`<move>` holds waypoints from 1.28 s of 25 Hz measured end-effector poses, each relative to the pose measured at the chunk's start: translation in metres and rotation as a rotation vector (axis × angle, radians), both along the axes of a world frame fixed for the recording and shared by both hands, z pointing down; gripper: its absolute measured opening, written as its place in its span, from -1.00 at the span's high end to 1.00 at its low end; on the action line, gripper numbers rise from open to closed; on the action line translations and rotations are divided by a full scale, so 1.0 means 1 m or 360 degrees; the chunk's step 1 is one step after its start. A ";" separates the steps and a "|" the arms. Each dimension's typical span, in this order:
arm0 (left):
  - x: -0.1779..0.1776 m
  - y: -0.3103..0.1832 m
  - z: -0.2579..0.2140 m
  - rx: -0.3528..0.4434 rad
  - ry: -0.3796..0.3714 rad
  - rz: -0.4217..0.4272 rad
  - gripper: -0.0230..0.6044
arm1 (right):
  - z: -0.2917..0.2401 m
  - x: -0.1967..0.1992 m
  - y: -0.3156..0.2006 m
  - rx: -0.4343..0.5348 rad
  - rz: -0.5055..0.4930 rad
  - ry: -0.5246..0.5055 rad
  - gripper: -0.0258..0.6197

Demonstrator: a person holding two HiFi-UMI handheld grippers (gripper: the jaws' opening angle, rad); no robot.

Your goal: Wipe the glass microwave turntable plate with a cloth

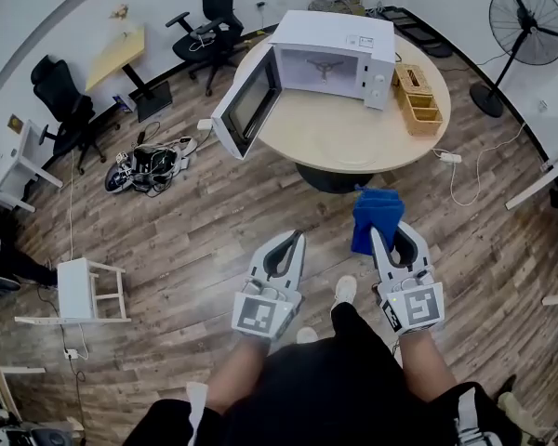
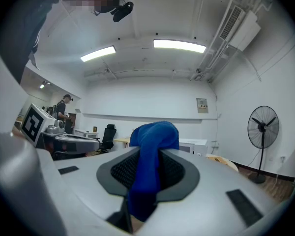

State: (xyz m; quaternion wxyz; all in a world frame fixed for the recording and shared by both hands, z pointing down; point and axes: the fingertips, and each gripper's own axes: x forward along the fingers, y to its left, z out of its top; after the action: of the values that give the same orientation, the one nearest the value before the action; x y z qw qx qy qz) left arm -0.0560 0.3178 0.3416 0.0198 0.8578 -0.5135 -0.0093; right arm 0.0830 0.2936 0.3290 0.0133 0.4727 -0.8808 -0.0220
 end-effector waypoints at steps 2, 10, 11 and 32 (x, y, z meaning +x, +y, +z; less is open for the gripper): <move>0.009 -0.019 0.000 0.0013 -0.0002 0.0008 0.91 | -0.002 0.008 -0.018 0.0006 -0.0004 0.0008 0.65; 0.050 -0.092 -0.004 0.0030 -0.0020 0.0004 0.91 | -0.002 0.038 -0.090 -0.0005 -0.0049 0.0015 0.65; 0.054 -0.100 -0.006 0.0028 -0.0028 -0.0003 0.91 | -0.003 0.041 -0.099 -0.0005 -0.0064 0.0017 0.65; 0.036 -0.224 -0.003 0.0005 0.0015 -0.0091 0.91 | -0.002 0.003 -0.230 -0.0016 -0.0200 0.0031 0.66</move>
State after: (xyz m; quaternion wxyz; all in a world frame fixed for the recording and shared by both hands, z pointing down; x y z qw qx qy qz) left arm -0.0204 0.0943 0.3384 0.0205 0.8427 -0.5378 -0.0147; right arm 0.0860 0.0636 0.3267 0.0228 0.4161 -0.9087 -0.0230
